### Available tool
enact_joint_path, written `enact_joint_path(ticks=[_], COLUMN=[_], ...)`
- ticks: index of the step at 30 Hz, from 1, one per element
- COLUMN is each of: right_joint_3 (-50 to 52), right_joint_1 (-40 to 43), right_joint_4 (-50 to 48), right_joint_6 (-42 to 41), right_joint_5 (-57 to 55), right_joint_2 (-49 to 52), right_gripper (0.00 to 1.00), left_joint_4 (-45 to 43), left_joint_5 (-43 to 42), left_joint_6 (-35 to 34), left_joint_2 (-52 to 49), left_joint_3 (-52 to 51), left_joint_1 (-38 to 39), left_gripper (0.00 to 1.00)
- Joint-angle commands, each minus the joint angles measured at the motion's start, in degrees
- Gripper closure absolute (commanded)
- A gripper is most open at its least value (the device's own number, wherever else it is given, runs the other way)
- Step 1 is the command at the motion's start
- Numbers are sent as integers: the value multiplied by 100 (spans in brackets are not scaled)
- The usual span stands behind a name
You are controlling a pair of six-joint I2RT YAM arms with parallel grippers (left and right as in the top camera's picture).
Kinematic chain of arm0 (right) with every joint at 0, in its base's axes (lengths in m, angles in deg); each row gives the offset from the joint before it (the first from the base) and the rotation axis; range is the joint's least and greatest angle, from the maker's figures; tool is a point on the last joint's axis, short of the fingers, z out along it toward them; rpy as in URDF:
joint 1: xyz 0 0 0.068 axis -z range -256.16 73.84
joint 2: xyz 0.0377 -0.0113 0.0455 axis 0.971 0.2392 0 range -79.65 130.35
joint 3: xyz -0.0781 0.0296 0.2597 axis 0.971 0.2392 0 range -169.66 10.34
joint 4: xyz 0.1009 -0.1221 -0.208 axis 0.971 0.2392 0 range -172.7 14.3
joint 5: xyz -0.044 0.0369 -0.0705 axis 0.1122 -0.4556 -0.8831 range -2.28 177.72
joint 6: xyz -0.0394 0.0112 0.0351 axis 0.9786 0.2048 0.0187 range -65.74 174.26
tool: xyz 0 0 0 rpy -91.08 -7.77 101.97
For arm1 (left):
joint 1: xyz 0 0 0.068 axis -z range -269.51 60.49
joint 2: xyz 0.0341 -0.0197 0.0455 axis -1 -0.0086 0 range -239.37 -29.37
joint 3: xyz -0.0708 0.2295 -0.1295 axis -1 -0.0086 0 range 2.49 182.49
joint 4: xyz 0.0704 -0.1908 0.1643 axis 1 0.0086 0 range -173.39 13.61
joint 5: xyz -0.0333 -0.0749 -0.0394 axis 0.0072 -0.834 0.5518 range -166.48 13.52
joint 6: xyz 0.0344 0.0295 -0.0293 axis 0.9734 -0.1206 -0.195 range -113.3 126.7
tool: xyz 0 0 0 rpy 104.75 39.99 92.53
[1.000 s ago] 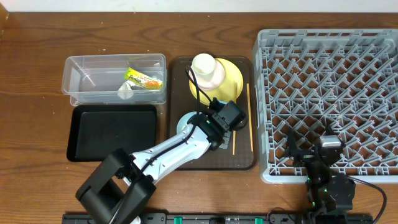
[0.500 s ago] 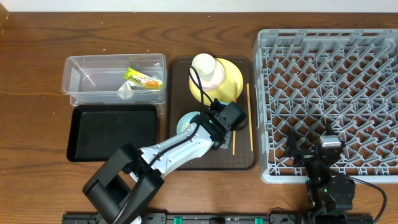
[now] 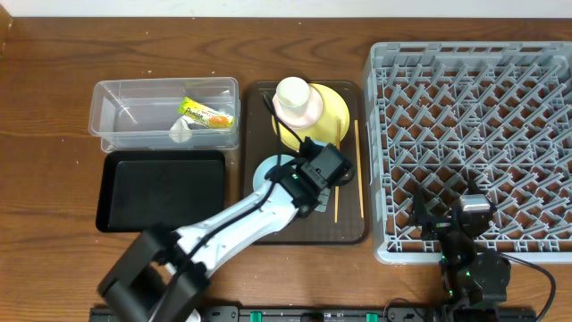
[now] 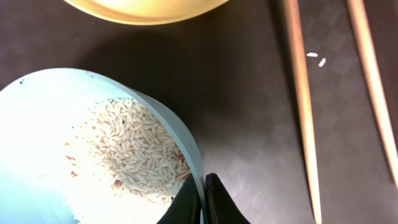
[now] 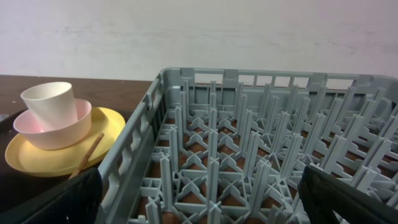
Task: Sort waste into correct bins and load items into the dishwasher rack
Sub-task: 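Lift the rice plate and carry it left over the black tray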
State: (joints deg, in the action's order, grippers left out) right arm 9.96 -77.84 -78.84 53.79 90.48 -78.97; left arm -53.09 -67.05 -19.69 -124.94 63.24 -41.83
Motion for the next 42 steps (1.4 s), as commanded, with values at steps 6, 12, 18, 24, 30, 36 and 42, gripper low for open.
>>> enact_joint_path(ticks=[6,12,18,24,30,36,42], right_joint_3=[7,7,7,7,7,7,7], right_joint_1=[0,0,0,0,0,0,0], right_joint_4=[22,22,22,22,22,22,22], right_joint_6=[-79,-76,-76,-79,-79,-76,-79], right_joint_5=[-37,-37,-37,-37,-37,-37,-37], right_joint_2=[-31,-31,-31,-31,-31,-31,-31], right_gripper=[1,1,1,1,1,1,1], left_joint_4=[732,1325,1458,1421,1425,1421,1423], left_joint_5=[326,-2,-1373,-3576,-5399,-6916,-8400], left_joint_6=[332,496,977,1692,2221,2575,3060], left_joint_2=[1067,1818,2085,1915,1600,901,92], left_joint_3=[-42,-42,-42,-44,-55,-55,-55], left_joint_1=[-476,-1506,-3069,-4841,-6321,-7143,-7604], left_gripper=[94,94,94,94,94,94,94])
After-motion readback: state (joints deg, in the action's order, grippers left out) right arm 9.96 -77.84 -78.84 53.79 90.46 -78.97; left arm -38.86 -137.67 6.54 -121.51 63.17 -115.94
